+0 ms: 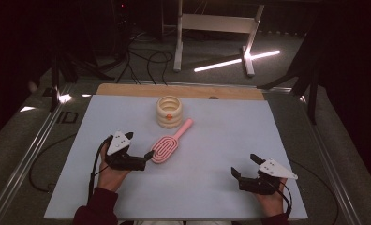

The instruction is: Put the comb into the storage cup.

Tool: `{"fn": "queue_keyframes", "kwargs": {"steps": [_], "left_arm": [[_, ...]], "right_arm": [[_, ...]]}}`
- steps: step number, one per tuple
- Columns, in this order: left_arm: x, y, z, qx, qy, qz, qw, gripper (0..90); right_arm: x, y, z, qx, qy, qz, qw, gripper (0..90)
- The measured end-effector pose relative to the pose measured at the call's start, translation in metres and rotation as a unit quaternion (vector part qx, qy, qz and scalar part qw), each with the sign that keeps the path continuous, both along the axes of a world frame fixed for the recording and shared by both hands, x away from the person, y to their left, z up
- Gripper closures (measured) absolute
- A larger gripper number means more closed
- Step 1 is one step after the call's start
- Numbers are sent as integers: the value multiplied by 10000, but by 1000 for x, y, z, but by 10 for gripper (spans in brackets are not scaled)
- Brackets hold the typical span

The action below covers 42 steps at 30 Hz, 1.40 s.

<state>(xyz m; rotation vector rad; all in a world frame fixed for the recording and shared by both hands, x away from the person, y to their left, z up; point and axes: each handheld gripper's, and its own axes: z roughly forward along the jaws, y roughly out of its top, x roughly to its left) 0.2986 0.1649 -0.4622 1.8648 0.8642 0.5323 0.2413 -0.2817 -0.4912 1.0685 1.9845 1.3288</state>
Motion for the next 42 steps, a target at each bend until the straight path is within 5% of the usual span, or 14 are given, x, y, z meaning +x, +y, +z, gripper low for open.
{"fn": "queue_keyframes", "kwargs": {"steps": [9, 13, 21, 31, 36, 42], "left_arm": [[7, -12, -2, 29, 102, -112, 9999, 8], [10, -16, -5, 2, 293, -155, 9995, 30], [9, -29, -7, 260, 288, -47, 9992, 174], [12, -35, -12, 175, 542, -116, 9983, 576], [12, -39, -15, 204, 728, -343, 9965, 871], [9, -48, -21, 390, 783, -488, 9950, 900]], "right_arm": [[0, 0, 0, -6, 7, 15, 10000, 88], [0, 0, 0, -12, 5, 18, 10000, 88], [0, 1, 0, -13, 7, 21, 10000, 88], [0, 1, -1, -22, 16, 18, 10000, 88], [0, 0, -1, -36, 23, 19, 10000, 88], [0, 1, -1, -44, 39, 36, 10000, 88]]}}
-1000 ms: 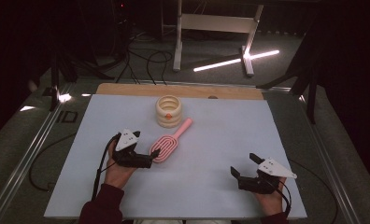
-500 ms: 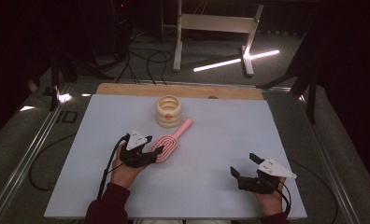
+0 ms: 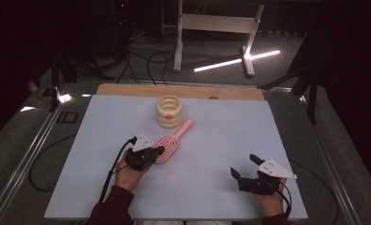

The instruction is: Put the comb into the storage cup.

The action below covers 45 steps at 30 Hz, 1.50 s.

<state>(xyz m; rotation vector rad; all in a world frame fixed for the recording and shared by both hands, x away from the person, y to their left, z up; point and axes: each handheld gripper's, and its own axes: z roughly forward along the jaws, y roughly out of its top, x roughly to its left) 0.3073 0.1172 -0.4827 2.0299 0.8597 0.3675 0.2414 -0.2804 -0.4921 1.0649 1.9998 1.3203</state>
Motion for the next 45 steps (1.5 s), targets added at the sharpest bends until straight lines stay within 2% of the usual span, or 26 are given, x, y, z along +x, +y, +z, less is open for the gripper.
{"fn": "queue_keyframes", "kwargs": {"steps": [15, 18, 21, 38, 45], "left_arm": [[-5, -14, -20, 116, 292, -207, 9993, 897], [-5, -16, -23, 251, 336, -209, 9989, 897], [-5, -17, -26, 298, 377, -201, 9986, 899], [-1, -4, -26, 434, 404, 46, 9982, 900], [3, 5, -26, 427, 425, 285, 9978, 900]], "right_arm": [[0, 0, -1, -25, 9, 20, 10000, 89], [1, 0, -1, -23, 13, 31, 10000, 89], [1, 0, -1, -49, 31, 23, 10000, 90], [1, 1, -2, -75, 58, 45, 9999, 90], [1, 1, -2, -84, 76, 57, 9999, 91]]}}
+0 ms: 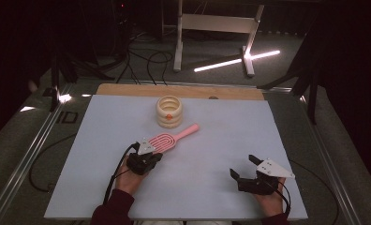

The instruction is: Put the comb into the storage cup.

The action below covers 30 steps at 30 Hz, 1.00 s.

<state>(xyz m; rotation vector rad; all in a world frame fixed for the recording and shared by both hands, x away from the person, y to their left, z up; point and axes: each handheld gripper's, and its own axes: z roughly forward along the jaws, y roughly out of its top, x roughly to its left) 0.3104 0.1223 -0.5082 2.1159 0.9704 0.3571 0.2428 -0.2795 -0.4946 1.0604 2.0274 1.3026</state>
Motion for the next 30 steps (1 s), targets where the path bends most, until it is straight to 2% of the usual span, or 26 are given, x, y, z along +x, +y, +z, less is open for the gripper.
{"fn": "queue_keyframes", "kwargs": {"steps": [6, 15, 30], "left_arm": [[7, 9, 0, -89, 86, 242, 9996, 900], [21, 24, 1, -36, 205, 591, 9980, 900], [50, 30, 8, 116, 328, 910, 9952, 899]], "right_arm": [[0, 0, 0, -19, 22, -9, 10000, 92], [1, 0, -1, -38, 32, -5, 10000, 92], [1, 0, -1, -81, 58, -13, 9999, 92]]}}
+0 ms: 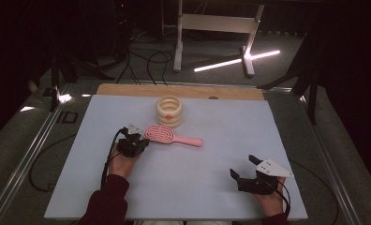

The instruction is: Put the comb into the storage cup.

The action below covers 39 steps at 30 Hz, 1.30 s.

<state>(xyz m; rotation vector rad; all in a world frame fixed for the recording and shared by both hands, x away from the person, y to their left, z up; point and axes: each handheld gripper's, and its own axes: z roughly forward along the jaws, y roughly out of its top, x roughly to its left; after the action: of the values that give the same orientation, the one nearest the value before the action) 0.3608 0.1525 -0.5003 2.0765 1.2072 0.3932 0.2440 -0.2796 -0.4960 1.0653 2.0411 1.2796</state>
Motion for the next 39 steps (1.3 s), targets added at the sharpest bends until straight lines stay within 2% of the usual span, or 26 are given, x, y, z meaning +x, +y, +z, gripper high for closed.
{"fn": "queue_keyframes", "kwargs": {"steps": [23, 34, 39], "left_arm": [[19, 9, -6, 4, 200, 377, 9991, 898], [41, 12, -3, 87, 225, 629, 9977, 897], [49, 8, -3, 97, 245, 643, 9976, 897]], "right_arm": [[1, 0, -1, -32, 12, 2, 10000, 93], [1, 0, -1, -29, 25, 16, 10000, 93], [1, -1, -1, -23, 31, 11, 10000, 93]]}}
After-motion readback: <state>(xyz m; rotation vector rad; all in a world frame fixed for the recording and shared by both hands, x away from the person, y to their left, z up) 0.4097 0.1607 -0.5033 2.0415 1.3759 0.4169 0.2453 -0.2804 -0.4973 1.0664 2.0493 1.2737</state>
